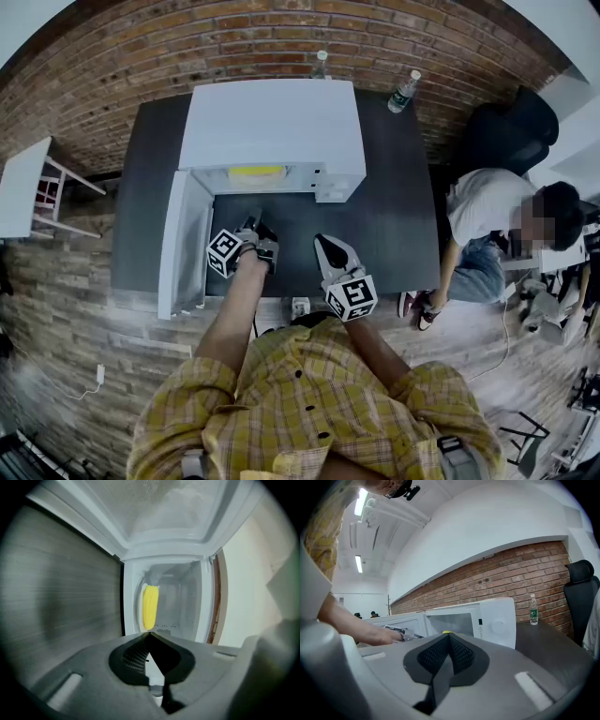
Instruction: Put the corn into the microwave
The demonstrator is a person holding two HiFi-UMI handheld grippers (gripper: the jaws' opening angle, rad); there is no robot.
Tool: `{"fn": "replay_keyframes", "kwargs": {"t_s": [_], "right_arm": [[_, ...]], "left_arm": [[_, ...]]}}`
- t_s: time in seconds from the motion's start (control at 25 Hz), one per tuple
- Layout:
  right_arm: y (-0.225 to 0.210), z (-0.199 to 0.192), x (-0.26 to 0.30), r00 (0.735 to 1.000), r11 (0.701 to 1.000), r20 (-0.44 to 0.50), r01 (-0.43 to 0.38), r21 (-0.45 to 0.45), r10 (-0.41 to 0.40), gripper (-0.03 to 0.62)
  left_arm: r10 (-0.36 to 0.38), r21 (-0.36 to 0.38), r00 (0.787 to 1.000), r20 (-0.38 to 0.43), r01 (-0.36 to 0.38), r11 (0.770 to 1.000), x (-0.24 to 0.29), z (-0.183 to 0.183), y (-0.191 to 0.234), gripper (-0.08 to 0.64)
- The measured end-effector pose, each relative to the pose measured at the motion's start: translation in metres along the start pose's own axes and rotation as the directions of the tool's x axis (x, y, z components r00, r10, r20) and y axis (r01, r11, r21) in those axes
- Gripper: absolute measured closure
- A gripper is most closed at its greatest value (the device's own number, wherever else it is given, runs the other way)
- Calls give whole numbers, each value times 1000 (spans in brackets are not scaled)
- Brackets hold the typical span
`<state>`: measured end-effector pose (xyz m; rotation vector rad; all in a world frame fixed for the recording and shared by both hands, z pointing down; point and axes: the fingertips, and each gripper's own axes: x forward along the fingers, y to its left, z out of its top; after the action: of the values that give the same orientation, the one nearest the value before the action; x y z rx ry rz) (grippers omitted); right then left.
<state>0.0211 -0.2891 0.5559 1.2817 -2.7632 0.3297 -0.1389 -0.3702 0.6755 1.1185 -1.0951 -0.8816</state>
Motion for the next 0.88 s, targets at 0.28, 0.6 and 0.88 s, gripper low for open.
{"fn": "replay_keyframes", "kwargs": {"t_s": [0.28,0.6,0.88], "right_arm": [[14,-3,-7,1000,1000,-8,-5,27,5,592],[29,-3,-21,1000,999,5,2,39,-2,592],[35,-5,-35,1000,999,10,19,45,-19,592]], "left_arm": [[-65,251,993,-97,87,964,-39,-25,-29,560],[-58,575,968,-243,191,796,-80,-49,-42,560],[-32,741,959,-283,240,627,-114,-70,-48,560]]}}
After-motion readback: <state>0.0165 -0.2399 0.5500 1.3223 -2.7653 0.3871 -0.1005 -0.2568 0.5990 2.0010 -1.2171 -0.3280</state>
